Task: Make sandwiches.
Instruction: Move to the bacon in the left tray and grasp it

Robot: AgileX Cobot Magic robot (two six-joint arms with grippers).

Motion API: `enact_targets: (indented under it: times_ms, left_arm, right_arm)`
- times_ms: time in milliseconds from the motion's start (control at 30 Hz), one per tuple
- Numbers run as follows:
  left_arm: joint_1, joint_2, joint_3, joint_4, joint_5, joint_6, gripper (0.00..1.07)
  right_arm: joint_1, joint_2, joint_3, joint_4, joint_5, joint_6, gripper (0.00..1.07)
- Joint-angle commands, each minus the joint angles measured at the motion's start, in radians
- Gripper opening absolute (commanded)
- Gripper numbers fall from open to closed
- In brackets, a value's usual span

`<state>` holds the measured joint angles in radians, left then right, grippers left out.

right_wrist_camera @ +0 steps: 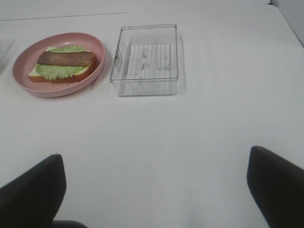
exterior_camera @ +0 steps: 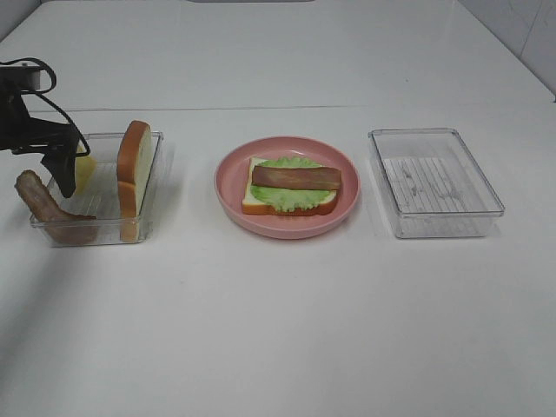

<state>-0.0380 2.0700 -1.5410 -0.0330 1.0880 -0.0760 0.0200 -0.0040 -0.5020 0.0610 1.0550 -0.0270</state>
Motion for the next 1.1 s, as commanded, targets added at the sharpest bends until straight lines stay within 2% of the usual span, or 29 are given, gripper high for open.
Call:
enact_targets:
  times_ms: [33,133,200,233,300,733,1100]
  left_arm:
    - [-0.005,0.004,-0.004,0.007,-0.005,0.002,0.99]
    - [-0.005,0.004,-0.004,0.007,-0.007,0.002,0.97]
    - [-0.005,0.004,-0.004,0.008,-0.013,0.004,0.84]
    - [-0.005,0.004,-0.004,0.008,-0.013,0.004,0.84]
    - [-0.005,0.004,-0.004,0.015,-0.031,0.006,0.76]
    - [-0.005,0.004,-0.004,0.018,-0.040,0.018,0.61]
    - [-0.005,0.036,-0.004,0.018,-0.011,0.021,0.40]
  right_arm:
    - [-0.001,-0.024,0.002,-0.005,-0.005,-0.013,0.98]
    - [-0.001,-0.024,0.002,-0.005,-0.005,-0.013,0.98]
    - [-0.001,-0.024,0.002,-0.005,-0.005,-0.013,0.98]
    - [-0.001,-0.024,0.002,-0.005,-0.005,-0.013,0.98]
    - [-0.001,-0.024,0.002,-0.005,-0.005,-0.013,0.98]
    - [-0.001,-0.024,0.002,-0.005,-0.005,-0.013,0.98]
    - [-0.001,-0.024,0.002,-0.005,-0.005,-0.013,0.98]
